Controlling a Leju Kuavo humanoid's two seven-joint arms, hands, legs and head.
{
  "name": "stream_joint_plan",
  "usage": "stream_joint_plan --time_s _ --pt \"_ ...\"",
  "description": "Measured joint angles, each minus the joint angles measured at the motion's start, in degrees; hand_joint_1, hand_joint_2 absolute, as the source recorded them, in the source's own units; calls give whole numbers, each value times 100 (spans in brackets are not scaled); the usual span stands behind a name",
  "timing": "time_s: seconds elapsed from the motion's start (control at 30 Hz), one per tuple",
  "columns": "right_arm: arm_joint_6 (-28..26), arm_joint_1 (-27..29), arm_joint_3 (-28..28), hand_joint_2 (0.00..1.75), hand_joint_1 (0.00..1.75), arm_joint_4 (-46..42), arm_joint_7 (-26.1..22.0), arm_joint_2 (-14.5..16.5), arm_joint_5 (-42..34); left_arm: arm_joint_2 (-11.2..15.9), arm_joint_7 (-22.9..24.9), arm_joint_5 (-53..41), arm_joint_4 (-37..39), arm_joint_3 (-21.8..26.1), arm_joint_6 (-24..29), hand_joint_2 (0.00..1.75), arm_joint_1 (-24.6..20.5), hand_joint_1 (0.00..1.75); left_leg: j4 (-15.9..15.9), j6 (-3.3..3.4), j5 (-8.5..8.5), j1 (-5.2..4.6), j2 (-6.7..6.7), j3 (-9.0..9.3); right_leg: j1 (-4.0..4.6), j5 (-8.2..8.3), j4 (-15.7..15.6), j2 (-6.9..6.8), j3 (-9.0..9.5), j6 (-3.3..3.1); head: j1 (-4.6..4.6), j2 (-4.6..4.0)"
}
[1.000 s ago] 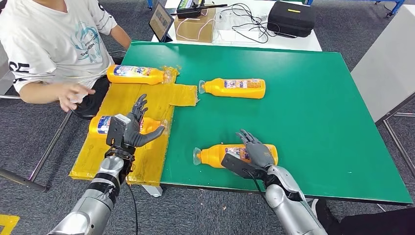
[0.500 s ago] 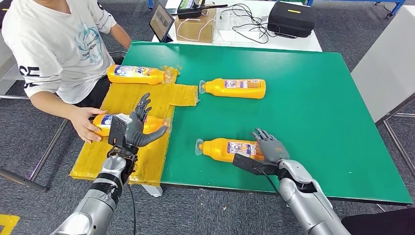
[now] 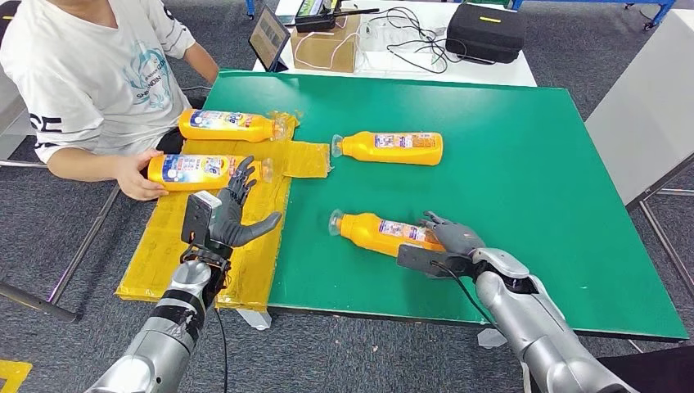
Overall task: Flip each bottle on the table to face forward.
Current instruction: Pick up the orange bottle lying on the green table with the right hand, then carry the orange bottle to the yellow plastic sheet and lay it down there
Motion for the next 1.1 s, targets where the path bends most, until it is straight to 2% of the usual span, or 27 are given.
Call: stream_joint_plan --time_s 0.17,0.27,0.33,0.47,0.63,0.73,0.83,1.0,1.1 --pt "-104 -77 29 175 175 176 -86 30 -182 1 0 0 3 -2 17 175 -1 0 0 0 0 0 0 4 0 1 0 0 3 -2 2 1" --pt "-618 169 -109 175 175 179 -325 164 -954 -2 35 2 4 -43 128 175 17 0 0 0 -2 1 6 7 1 6 0 2 4 -10 2 1" --pt "-1063 530 -340 175 175 -35 -461 329 -1428 -9 113 32 4 -78 210 175 39 0 -1 -1 -5 2 12 9 4 5 -1 5 2 -12 2 1" --pt "-1703 1072 -767 175 175 -458 -674 764 -1725 -48 312 93 2 -109 310 175 94 0 -3 -3 -5 8 13 3 9 4 1 5 -4 -14 1 1" --pt "-2065 1521 -1042 175 175 -890 -991 1306 -1868 -93 366 137 -24 -265 348 175 169 0 -3 -4 -3 12 11 -9 11 4 3 4 -14 -15 1 1" --pt "-2159 1599 -1114 175 175 -1035 -1076 1505 -1916 -107 409 202 -42 -334 302 175 187 0 -3 -3 -2 10 6 -16 8 4 3 3 -17 -15 2 0" --pt "-2303 1611 -1155 175 175 -1128 -1277 1731 -2039 -126 575 461 -44 -402 -56 175 197 0 -3 -2 -1 7 8 -20 5 5 3 3 -20 -14 3 1" --pt "-2298 1388 -950 175 175 -1070 -1449 2188 -2322 -248 730 1338 -231 -682 -1304 175 298 0 -3 -2 -1 6 7 -25 5 5 4 3 -28 -14 2 1" --pt "-2266 1246 -798 175 175 -934 -1523 2350 -2439 -307 886 1743 -579 -876 -1596 175 413 0 -3 -2 -1 6 5 -27 5 5 4 2 -29 -15 2 1"
